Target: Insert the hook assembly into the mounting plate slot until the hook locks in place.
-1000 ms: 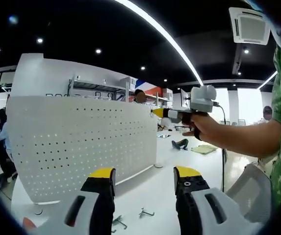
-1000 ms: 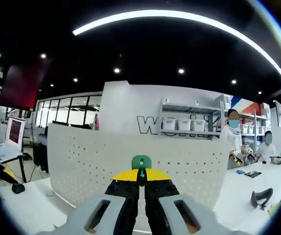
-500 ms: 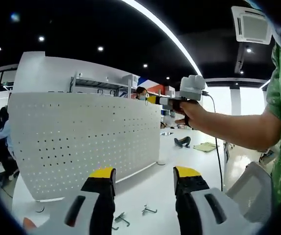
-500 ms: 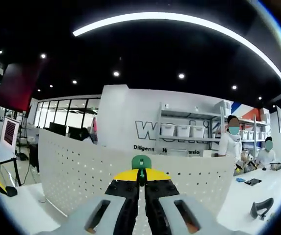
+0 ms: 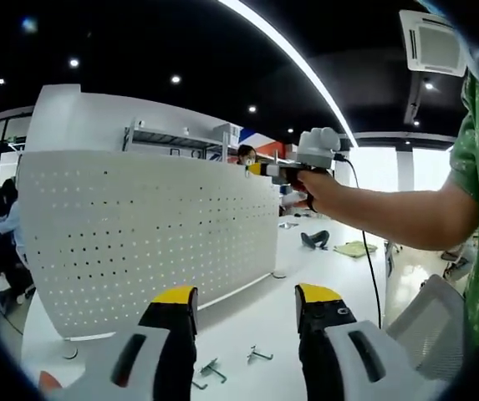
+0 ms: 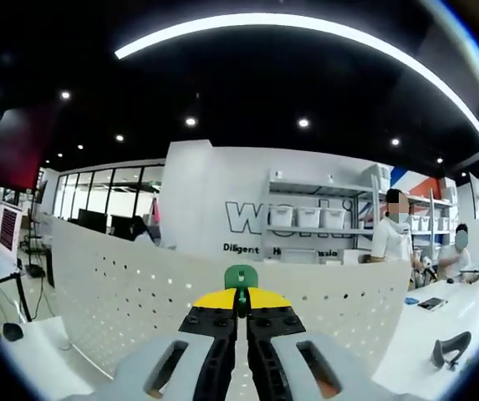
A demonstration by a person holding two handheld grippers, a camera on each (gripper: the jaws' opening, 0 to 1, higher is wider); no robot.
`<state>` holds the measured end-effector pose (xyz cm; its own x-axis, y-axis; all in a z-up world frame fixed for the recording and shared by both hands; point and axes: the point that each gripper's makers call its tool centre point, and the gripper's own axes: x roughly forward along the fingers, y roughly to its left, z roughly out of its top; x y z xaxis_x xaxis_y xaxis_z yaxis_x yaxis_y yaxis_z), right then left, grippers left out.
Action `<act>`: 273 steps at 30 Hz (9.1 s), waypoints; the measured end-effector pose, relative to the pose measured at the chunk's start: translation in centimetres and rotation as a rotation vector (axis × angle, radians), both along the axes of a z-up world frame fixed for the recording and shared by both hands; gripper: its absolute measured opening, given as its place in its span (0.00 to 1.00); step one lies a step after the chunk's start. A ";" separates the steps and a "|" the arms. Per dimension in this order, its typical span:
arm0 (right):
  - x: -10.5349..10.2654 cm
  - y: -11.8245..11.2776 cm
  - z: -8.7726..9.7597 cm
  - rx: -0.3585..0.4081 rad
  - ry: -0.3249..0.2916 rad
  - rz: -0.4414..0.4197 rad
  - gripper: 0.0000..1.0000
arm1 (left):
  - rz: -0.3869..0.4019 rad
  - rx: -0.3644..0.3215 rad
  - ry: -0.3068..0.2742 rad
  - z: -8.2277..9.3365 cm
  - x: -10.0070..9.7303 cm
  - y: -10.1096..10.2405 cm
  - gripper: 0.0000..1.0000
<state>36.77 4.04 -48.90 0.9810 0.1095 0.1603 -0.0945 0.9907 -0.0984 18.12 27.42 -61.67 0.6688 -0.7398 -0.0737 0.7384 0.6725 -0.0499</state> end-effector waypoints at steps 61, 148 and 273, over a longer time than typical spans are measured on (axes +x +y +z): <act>4.0 -1.1 -2.3 0.011 0.052 -0.014 0.02 | -0.104 0.097 0.020 -1.1 -0.1 -1.4 0.49; 4.6 -0.9 -3.3 0.015 0.051 -0.012 0.01 | -0.127 0.077 0.013 -0.4 -0.2 -1.0 0.43; -0.5 -0.4 -6.7 0.006 0.104 0.089 0.50 | -0.149 0.076 0.005 -0.3 -1.6 -1.6 0.43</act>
<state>36.29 3.68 -55.60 0.9788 0.1962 0.0594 -0.1914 0.9784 -0.0776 16.51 25.78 -61.97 0.5516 -0.8229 -0.1361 0.8301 0.5576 -0.0068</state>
